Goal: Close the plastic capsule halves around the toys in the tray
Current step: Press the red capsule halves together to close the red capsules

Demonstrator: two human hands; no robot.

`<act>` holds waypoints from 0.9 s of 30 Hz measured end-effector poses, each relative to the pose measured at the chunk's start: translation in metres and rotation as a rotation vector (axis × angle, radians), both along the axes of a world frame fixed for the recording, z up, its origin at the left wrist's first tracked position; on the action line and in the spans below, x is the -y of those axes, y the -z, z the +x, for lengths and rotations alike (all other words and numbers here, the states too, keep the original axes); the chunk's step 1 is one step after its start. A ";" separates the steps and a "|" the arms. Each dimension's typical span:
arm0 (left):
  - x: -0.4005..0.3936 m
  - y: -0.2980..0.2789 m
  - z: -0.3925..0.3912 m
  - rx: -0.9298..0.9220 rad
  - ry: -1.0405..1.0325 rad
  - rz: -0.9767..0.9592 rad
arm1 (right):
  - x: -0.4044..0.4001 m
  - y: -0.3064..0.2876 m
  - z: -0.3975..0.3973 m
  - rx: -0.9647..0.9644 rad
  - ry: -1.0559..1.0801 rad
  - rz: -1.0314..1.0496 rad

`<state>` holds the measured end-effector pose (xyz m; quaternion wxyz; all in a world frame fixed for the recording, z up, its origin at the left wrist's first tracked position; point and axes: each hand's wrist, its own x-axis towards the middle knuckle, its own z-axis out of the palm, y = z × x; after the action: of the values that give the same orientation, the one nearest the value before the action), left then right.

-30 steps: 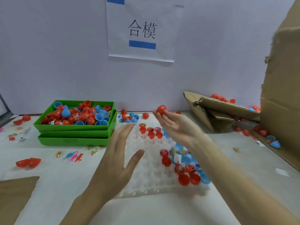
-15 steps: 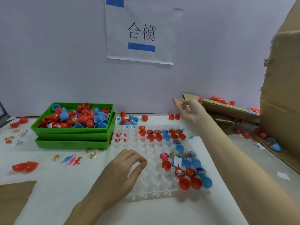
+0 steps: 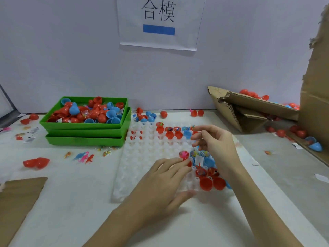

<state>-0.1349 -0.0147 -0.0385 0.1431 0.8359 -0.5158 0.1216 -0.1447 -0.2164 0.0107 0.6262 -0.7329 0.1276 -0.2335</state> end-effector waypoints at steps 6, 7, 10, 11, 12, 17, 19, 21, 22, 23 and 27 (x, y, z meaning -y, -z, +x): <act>0.002 0.001 0.002 -0.023 -0.044 -0.021 | -0.004 0.001 0.002 0.044 -0.016 -0.134; 0.003 0.001 0.002 -0.025 -0.043 -0.043 | -0.004 0.001 0.001 0.055 -0.027 -0.142; 0.003 -0.002 0.001 -0.058 -0.030 -0.218 | -0.004 0.000 -0.001 0.075 -0.041 -0.179; 0.003 -0.002 0.002 -0.054 -0.030 -0.283 | -0.005 0.000 -0.001 0.072 -0.042 -0.218; 0.002 -0.003 0.002 -0.039 -0.032 -0.335 | -0.005 0.000 -0.002 0.061 -0.047 -0.277; -0.007 -0.010 0.010 0.077 -0.039 -0.489 | -0.004 -0.006 -0.007 -0.093 -0.364 -0.277; -0.011 -0.013 0.012 0.101 -0.052 -0.533 | -0.004 -0.007 -0.010 -0.148 -0.532 -0.121; -0.014 -0.016 0.014 0.082 -0.058 -0.586 | -0.006 -0.008 -0.012 -0.124 -0.590 -0.034; -0.015 -0.018 0.014 0.058 -0.059 -0.623 | -0.008 -0.007 -0.012 -0.095 -0.589 -0.020; -0.016 -0.019 0.014 0.030 -0.063 -0.665 | -0.010 -0.007 -0.012 -0.062 -0.578 -0.010; -0.017 -0.026 0.014 -0.171 -0.148 -0.899 | -0.017 -0.004 -0.010 0.026 -0.562 0.019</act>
<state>-0.1207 0.0021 -0.0128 0.5242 0.7326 -0.3373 0.2735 -0.1542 -0.1996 0.0147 0.6747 -0.7307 -0.0865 -0.0588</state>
